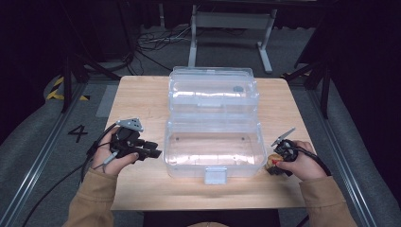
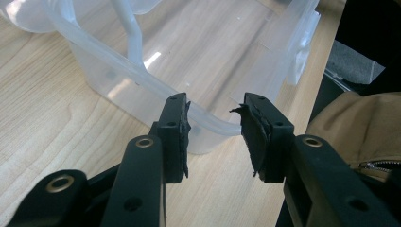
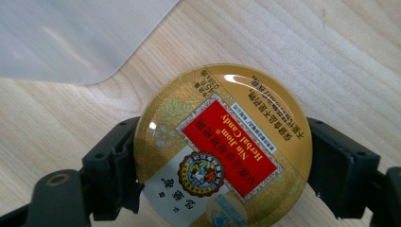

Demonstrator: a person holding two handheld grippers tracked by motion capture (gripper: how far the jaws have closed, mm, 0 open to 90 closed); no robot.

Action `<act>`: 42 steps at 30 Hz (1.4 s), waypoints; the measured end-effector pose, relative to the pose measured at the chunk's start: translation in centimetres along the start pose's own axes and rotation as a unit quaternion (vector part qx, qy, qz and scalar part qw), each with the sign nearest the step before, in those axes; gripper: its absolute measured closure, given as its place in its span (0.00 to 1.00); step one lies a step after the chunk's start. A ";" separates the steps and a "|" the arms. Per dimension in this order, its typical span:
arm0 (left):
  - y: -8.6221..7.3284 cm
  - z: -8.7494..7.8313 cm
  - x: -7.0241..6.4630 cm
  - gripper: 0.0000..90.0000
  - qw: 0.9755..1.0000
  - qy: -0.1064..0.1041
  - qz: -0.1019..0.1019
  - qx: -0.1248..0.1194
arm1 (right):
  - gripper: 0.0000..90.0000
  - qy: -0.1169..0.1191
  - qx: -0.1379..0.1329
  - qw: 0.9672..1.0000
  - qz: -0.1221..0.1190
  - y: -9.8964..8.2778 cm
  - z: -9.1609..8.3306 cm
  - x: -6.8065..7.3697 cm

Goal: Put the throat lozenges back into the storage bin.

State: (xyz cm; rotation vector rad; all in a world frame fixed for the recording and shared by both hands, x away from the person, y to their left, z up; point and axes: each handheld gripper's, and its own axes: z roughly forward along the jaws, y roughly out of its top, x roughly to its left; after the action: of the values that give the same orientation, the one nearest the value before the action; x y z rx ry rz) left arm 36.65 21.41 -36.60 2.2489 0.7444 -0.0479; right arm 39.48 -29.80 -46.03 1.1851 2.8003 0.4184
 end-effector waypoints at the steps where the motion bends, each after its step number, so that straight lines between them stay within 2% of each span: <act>1: 0.0 0.0 0.0 0.69 1.000 0.001 0.000 0.000 | 0.22 0.001 -0.003 1.000 0.000 0.1 -0.2 0.0; 6: -0.2 -0.2 0.0 0.69 1.000 0.001 -0.003 -0.002 | 0.22 -0.002 -0.019 1.000 -0.007 0.7 -1.6 0.1; 15: -0.5 -0.6 0.0 0.69 1.000 0.004 -0.006 -0.005 | 0.22 -0.005 -0.028 0.999 -0.022 1.9 -4.3 0.2; 22: -0.5 -0.6 0.0 0.69 1.000 0.005 -0.009 -0.007 | 0.22 -0.004 -0.034 0.999 -0.031 2.5 -5.6 0.4; 26: -0.5 -0.6 0.1 0.69 1.000 0.004 -0.009 -0.006 | 0.22 -0.004 -0.037 0.998 -0.046 3.0 -6.5 0.7; 35: -0.5 -0.6 0.1 0.69 1.000 0.005 -0.009 -0.007 | 0.22 -0.003 -0.043 0.997 -0.059 3.9 -8.2 1.4; 42: -0.5 -0.6 0.1 0.69 1.000 0.004 -0.010 -0.007 | 0.22 -0.001 -0.047 0.995 -0.085 4.8 -9.6 2.2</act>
State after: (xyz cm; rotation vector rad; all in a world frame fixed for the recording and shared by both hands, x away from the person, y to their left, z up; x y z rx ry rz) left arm 36.32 22.15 -36.53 2.2289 0.7696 -0.0433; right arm 39.60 -27.16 -35.44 0.9192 2.8160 0.5285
